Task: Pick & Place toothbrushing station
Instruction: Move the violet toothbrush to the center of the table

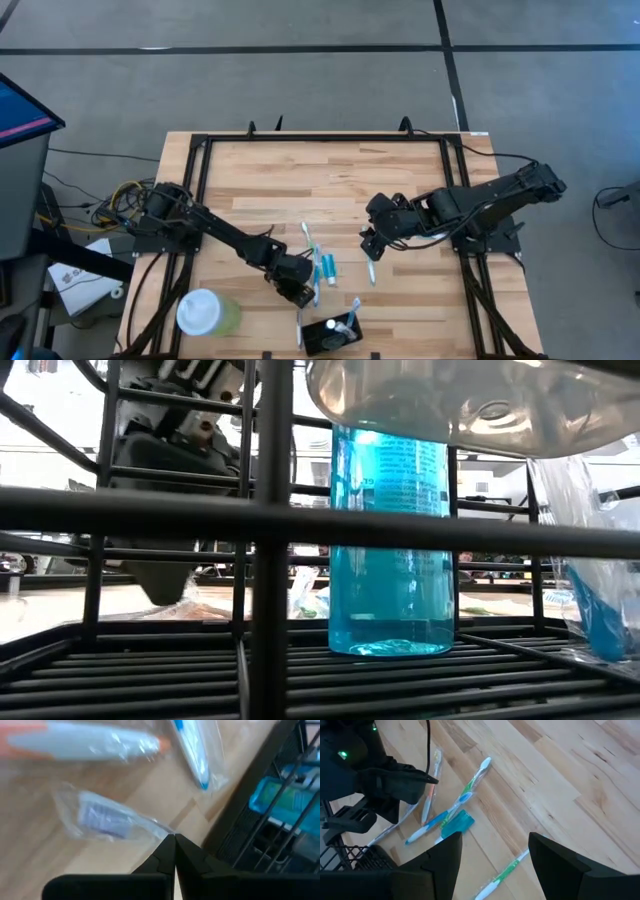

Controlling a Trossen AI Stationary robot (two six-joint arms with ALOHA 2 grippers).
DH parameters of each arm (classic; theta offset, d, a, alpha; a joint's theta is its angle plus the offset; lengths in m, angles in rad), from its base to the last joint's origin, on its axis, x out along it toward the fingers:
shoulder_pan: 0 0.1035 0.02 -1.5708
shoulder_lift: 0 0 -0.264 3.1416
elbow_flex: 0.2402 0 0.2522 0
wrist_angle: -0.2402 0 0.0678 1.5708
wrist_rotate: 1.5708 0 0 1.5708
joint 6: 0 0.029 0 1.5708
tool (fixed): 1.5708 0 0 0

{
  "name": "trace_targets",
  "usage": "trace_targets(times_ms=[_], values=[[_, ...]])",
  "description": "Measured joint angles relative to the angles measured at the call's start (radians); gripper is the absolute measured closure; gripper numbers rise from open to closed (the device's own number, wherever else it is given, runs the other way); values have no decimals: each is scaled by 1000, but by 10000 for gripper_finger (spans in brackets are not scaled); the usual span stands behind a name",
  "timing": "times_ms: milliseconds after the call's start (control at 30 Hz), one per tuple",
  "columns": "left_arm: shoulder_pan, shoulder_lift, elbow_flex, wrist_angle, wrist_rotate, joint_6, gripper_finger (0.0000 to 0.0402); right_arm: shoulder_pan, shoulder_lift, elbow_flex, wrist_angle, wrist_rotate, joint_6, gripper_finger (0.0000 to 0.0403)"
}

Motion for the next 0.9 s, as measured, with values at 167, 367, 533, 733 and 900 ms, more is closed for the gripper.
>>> trace_targets(times_ms=[167, 367, 533, 733, 900], values=[[33, 0, 0, -54, -6, 45, 401, 1, 0, 0, -1, 0, 0, 182], [75, 0, 0, -124, -10, 129, 401, 5, 0, 0, -2, 0, 0, 182], [106, -4, 0, -141, -12, 170, 401, 5, 0, 0, -2, 0, 0, 182], [142, -56, 1, -295, -25, 223, 401, 5, 0, 0, -3, 0, 0, 182], [172, -142, 1, -346, -74, 245, 401, 5, 0, 0, -3, 0, 0, 182]])
